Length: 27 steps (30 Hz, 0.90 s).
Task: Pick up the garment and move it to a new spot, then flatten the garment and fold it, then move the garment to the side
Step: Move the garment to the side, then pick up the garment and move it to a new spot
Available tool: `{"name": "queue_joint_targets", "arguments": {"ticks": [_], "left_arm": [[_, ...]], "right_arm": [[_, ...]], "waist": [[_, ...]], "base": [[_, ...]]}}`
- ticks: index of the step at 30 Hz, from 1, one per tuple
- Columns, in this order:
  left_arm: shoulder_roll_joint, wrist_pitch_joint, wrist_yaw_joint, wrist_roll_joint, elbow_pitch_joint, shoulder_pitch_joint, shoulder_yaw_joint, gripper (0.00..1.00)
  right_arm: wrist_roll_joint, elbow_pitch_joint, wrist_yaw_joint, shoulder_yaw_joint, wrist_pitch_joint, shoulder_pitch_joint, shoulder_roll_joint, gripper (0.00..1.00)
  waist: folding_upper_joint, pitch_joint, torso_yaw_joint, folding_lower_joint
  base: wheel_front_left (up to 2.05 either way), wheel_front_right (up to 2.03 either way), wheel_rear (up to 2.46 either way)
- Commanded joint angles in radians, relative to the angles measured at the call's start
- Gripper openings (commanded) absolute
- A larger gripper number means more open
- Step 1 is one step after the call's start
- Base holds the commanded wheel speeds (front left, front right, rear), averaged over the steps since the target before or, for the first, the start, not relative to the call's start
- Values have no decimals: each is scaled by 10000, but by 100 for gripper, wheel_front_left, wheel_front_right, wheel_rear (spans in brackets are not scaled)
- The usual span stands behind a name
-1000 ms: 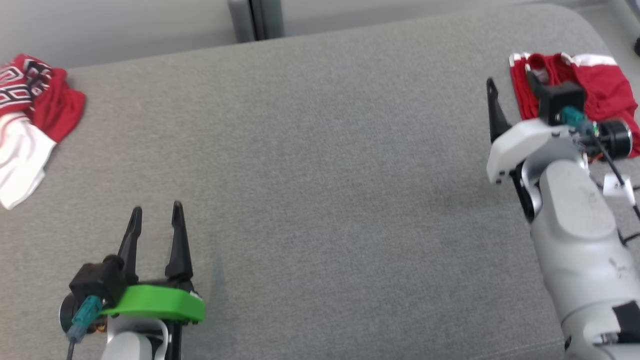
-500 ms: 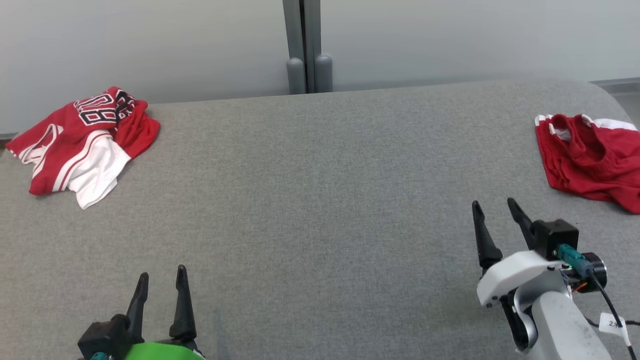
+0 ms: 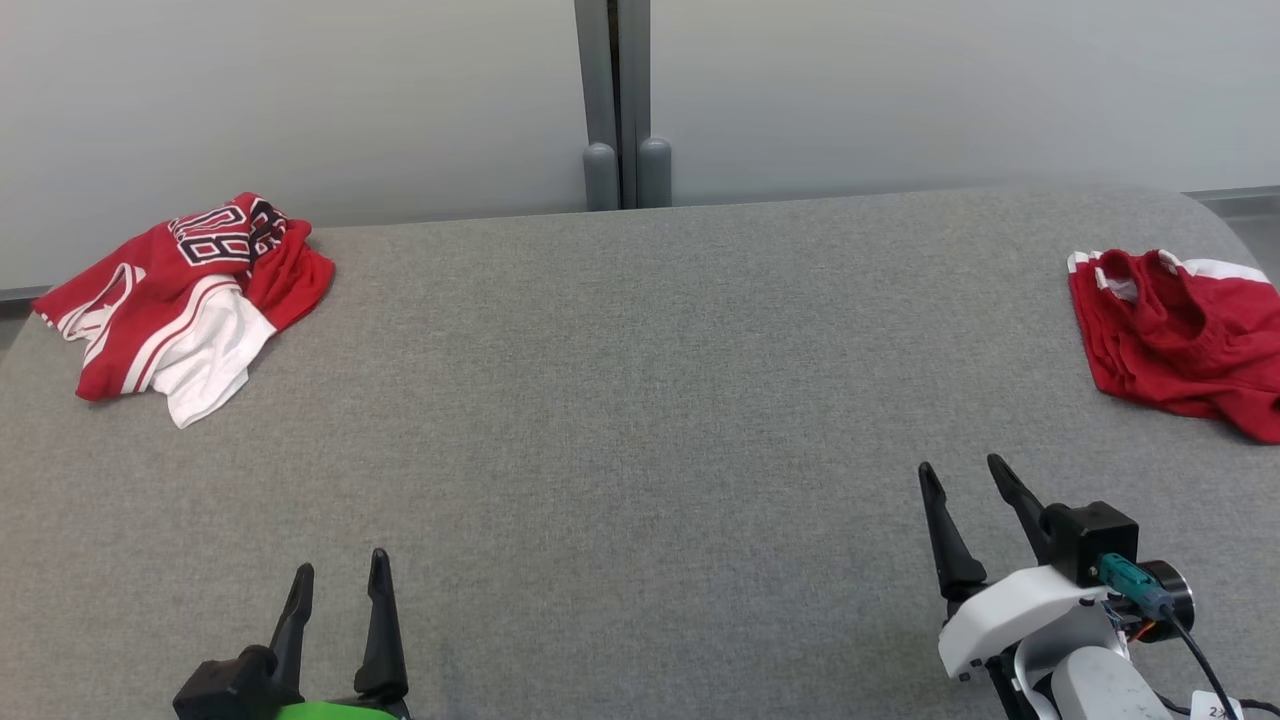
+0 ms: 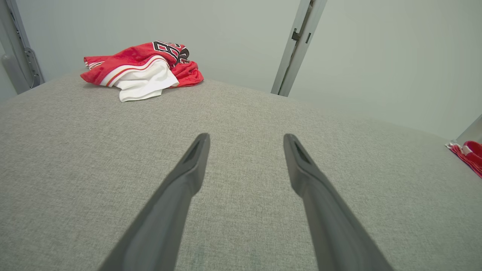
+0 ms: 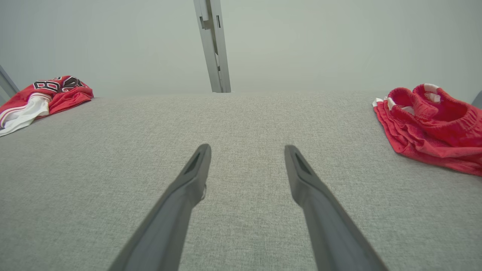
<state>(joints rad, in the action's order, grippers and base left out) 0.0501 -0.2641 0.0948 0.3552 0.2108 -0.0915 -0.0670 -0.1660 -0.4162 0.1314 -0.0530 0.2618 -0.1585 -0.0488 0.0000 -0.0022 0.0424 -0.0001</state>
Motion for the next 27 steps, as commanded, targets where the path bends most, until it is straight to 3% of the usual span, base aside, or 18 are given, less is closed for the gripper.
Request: {"name": "queue_joint_targets", "arguments": {"ticks": [1,17,27], "left_arm": [[10,-2,-53,-50,2,70,3,100],[11,-2,3,-119,86,220,-77,100],[18,-2,-5,-272,23,348,-336,100]], "right_arm": [[41,64,-15,-27,44,58,-37,100],[195,154,-15,66,44,163,-36,100],[358,458,-15,190,44,300,-36,100]], "waist": [[0,2,-1,1],[0,12,285,1],[0,-81,1851,1]], "base": [[0,0,0],[0,0,0],[0,0,0]]}}
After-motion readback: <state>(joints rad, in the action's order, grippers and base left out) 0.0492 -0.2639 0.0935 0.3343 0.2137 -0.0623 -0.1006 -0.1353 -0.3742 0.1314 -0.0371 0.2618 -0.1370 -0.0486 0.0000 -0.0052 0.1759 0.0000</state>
